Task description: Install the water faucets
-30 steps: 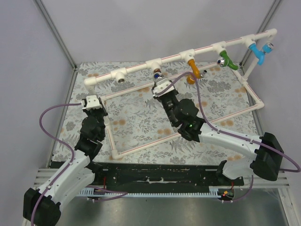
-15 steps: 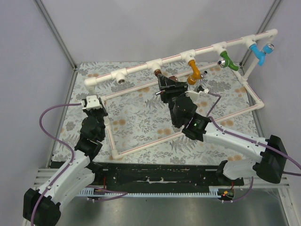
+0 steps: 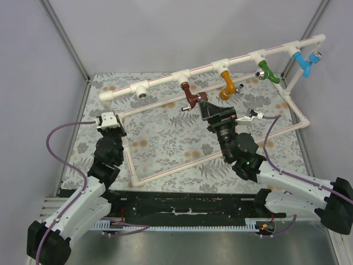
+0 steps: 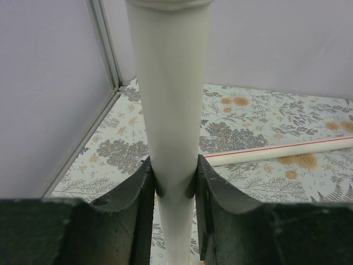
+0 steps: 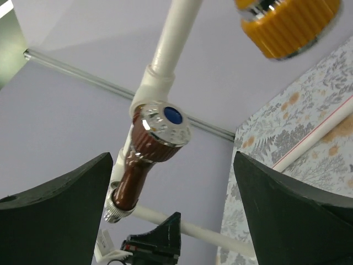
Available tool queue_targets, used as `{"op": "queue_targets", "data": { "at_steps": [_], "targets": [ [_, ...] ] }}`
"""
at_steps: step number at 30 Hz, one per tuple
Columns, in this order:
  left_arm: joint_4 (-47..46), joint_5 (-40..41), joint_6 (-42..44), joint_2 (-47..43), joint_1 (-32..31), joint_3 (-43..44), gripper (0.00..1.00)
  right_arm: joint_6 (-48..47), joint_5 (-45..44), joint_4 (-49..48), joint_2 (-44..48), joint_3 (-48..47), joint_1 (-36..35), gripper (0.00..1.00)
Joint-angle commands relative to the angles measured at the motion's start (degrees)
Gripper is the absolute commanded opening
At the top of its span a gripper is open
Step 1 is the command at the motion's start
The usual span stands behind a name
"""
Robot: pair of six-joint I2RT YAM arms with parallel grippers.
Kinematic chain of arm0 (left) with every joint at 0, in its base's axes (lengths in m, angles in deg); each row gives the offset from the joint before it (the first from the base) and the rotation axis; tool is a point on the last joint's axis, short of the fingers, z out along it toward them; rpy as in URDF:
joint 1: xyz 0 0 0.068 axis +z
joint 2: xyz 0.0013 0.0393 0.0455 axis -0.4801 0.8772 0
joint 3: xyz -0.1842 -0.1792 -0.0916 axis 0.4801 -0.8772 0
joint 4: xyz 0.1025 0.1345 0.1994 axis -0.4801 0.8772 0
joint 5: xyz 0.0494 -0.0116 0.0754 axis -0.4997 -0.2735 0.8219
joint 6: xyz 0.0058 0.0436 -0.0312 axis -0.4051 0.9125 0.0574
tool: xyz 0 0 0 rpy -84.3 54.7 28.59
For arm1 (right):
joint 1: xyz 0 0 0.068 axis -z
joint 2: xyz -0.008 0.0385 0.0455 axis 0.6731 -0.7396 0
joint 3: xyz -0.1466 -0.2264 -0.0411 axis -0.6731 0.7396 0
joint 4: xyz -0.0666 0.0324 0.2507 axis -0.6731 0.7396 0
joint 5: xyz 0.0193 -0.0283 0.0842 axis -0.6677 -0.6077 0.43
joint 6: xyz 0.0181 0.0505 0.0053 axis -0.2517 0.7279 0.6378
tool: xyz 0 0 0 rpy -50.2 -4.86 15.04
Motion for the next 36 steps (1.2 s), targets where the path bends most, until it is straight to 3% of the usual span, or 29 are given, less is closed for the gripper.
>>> {"op": "queue_targets", "data": {
  "at_steps": [1, 7, 11, 15, 20, 27, 33, 36],
  "targets": [
    [0.36, -2.61, 2.39, 0.79, -0.91, -0.37, 0.02, -26.22, 8.57, 1.79, 8.48, -0.82, 0.16, 0.98],
    [0.36, -2.87, 2.48, 0.88, -0.91, -0.2, 0.02, -61.22, 27.72, 29.82, 11.66, -13.38, 0.07, 0.98],
    [0.54, -2.87, 2.48, 0.8, -0.91, -0.28, 0.02, -84.25, 31.01, 41.98, 10.08, -18.41, -0.54, 0.98],
    [0.45, -2.87, 2.48, 0.71, -0.91, -0.2, 0.02, -103.41, 28.65, 39.81, 7.89, -17.8, -1.77, 0.97],
    [0.45, -2.87, 2.48, 0.44, -0.91, -0.2, 0.02, -123.2, 25.83, 26.03, 3.67, -15.26, -2.39, 0.94],
    [0.45, -2.61, 2.65, 0.36, -1.0, -0.28, 0.02, -136.77, 20.73, 9.57, -6.26, -15.68, -2.39, 0.82],
    [0.36, -2.52, 2.65, 0.0, -1.0, -0.2, 0.02, -134.23, 14.33, 3.85, -13.56, -17.0, -1.16, 0.62],
    [0.36, -2.52, 2.65, -0.08, -1.0, -0.2, 0.02, -128.98, 9.67, 1.57, -15.32, -17.45, -1.33, 0.46]
  ]
}}
